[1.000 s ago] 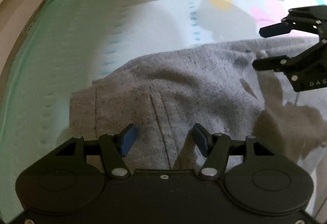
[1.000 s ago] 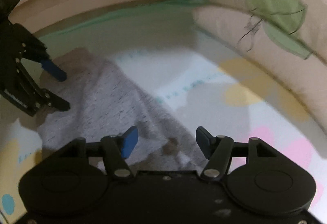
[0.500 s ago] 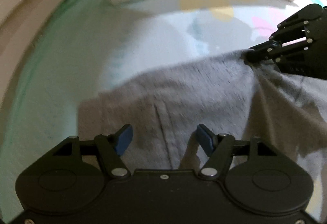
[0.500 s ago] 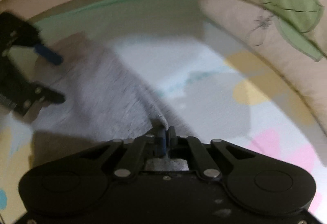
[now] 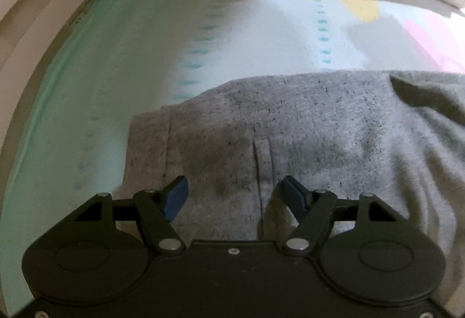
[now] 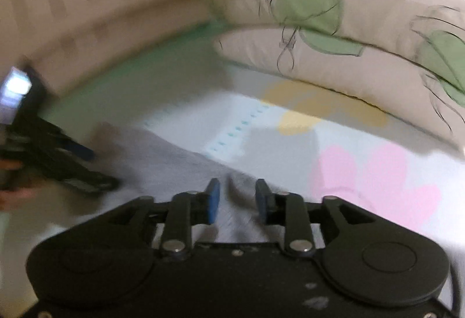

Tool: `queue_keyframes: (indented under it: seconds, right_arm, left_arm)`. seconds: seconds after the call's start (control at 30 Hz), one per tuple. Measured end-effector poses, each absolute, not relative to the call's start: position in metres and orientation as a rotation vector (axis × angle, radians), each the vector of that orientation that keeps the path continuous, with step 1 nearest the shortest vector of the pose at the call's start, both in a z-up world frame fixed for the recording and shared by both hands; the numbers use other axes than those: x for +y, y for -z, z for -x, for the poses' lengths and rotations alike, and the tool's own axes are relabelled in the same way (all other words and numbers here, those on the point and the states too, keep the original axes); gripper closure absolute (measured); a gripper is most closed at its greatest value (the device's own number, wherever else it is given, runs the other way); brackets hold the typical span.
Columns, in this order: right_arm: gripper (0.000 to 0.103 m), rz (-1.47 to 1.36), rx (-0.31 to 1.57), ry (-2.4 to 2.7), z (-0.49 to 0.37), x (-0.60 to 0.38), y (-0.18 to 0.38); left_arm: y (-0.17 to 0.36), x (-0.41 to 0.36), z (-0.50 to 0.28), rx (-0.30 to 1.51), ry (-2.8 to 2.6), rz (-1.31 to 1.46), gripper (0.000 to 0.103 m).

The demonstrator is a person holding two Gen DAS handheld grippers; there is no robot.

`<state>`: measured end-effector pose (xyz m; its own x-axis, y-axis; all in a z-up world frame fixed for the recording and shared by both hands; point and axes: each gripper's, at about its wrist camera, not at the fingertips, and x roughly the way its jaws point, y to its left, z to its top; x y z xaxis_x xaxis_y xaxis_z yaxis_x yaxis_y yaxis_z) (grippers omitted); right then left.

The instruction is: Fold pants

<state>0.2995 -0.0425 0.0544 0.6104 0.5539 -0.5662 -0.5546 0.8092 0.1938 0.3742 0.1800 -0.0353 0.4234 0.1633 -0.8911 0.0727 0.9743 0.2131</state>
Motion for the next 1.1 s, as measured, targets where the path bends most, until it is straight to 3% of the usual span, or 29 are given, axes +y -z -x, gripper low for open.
queue_keyframes:
  seconds: [0.27,0.43,0.57,0.97,1.1]
  right_arm:
    - [0.069,-0.11,0.693,-0.666,-0.157,-0.095,-0.024]
    - [0.069,-0.19,0.788,-0.636,-0.126,-0.096,0.018]
    - [0.067,-0.298,0.862,-0.626,-0.138,-0.09,0.041]
    - [0.067,-0.185,0.688,-0.649,-0.175,-0.033,0.029]
    - [0.067,-0.19,0.695,-0.685,-0.176,-0.029,0.025]
  left_arm:
    - [0.004,0.13,-0.323,1.125,0.041,-0.277,0.033]
    - [-0.011,0.092,-0.29,1.098,0.112,-0.291,0.033]
    - [-0.014,0.077,-0.281,1.105,0.133,-0.292,0.033]
    - [-0.006,0.081,-0.283,1.136,0.055,-0.266,0.033]
    - [-0.004,0.092,-0.292,1.156,-0.017,-0.144,0.033]
